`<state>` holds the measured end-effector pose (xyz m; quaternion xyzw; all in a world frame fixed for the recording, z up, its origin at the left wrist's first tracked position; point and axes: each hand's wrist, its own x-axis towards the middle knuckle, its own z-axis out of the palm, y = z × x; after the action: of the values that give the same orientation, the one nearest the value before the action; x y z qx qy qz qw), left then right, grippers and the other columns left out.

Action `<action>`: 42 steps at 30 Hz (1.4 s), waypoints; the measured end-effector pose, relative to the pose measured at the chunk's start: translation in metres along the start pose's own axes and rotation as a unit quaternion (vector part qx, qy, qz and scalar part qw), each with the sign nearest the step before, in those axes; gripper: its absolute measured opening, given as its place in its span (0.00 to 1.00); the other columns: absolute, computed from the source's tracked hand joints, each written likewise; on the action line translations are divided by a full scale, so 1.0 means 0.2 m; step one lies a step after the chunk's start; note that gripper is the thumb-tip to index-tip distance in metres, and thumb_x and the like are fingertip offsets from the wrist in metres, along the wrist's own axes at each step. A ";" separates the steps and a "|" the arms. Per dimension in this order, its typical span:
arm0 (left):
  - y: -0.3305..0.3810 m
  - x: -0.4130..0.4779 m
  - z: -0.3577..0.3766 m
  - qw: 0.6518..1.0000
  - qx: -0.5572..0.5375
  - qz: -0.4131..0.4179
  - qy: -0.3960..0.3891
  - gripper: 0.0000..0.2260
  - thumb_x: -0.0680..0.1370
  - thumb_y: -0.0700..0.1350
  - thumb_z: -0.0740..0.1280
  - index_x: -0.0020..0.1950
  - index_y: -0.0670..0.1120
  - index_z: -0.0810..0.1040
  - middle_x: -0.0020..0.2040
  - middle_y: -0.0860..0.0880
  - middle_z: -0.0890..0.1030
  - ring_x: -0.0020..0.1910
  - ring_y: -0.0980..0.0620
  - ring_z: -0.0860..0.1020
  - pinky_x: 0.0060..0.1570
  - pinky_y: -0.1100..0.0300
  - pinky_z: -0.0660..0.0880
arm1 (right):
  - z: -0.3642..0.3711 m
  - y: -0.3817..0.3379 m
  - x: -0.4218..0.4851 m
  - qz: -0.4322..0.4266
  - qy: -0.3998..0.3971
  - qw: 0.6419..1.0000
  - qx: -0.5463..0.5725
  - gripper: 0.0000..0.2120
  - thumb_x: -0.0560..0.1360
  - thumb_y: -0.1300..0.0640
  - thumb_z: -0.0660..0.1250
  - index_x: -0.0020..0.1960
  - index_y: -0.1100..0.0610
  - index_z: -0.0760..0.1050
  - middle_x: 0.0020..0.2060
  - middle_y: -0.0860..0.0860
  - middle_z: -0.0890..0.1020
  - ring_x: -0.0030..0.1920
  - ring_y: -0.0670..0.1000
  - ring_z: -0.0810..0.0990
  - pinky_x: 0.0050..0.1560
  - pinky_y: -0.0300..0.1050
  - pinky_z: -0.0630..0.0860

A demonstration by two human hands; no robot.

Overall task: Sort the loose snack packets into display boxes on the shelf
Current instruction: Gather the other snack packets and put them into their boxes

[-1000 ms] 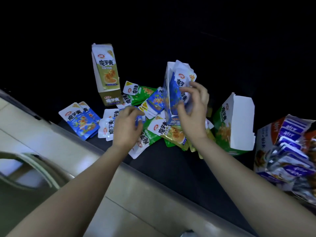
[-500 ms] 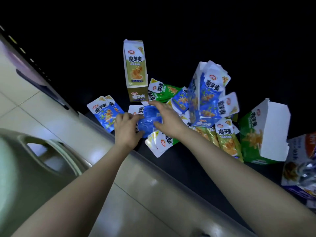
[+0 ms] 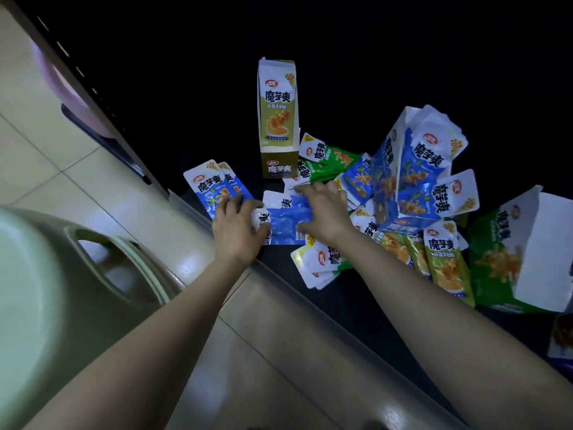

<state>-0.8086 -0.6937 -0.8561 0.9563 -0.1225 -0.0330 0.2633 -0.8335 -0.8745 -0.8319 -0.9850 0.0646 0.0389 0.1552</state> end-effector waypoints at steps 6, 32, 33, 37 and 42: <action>0.02 0.00 -0.01 0.989 -0.144 -0.033 0.015 0.34 0.74 0.57 0.69 0.74 0.44 0.63 0.66 0.45 0.72 0.67 0.45 0.68 0.66 0.48 0.68 | -0.08 0.04 -0.05 0.061 0.046 0.955 0.286 0.26 0.78 0.54 0.68 0.72 0.60 0.67 0.70 0.56 0.71 0.71 0.56 0.66 0.68 0.47 0.62; 1.05 -0.11 -0.01 0.853 -0.487 0.077 -0.172 0.15 0.84 0.45 0.59 0.71 0.46 0.68 0.63 0.53 0.74 0.56 0.62 0.76 0.55 0.63 0.75 | -0.65 0.49 -0.52 0.102 0.271 0.829 0.478 0.07 0.78 0.57 0.69 0.54 0.55 0.73 0.50 0.53 0.83 0.49 0.52 0.83 0.51 0.57 0.80; 1.09 -0.11 0.01 0.858 -0.476 0.084 -0.172 0.16 0.84 0.46 0.60 0.71 0.46 0.68 0.65 0.51 0.75 0.59 0.57 0.77 0.58 0.58 0.75 | -0.66 0.51 -0.53 0.106 0.280 0.822 0.485 0.08 0.78 0.59 0.68 0.54 0.55 0.71 0.49 0.54 0.83 0.47 0.52 0.83 0.48 0.55 0.80; 1.17 -0.10 0.07 0.850 -0.494 0.064 -0.170 0.15 0.82 0.49 0.63 0.66 0.45 0.72 0.63 0.46 0.77 0.62 0.47 0.77 0.62 0.44 0.74 | -0.61 0.54 -0.57 0.062 0.234 0.851 0.467 0.15 0.79 0.61 0.65 0.63 0.57 0.67 0.57 0.53 0.80 0.55 0.51 0.81 0.54 0.54 0.80; 1.14 -0.10 0.12 0.833 -0.543 0.018 -0.106 0.07 0.82 0.42 0.63 0.59 0.44 0.74 0.59 0.42 0.80 0.56 0.45 0.80 0.58 0.43 0.77 | -0.56 0.58 -0.56 0.096 0.316 0.877 0.349 0.16 0.78 0.51 0.64 0.64 0.52 0.72 0.55 0.50 0.72 0.57 0.52 0.72 0.59 0.46 0.73</action>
<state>-0.8801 -0.8895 -0.7606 0.6480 -0.1294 -0.1901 0.7260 -0.9536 -1.0055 -0.7500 -0.8159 0.2137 -0.2852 0.4553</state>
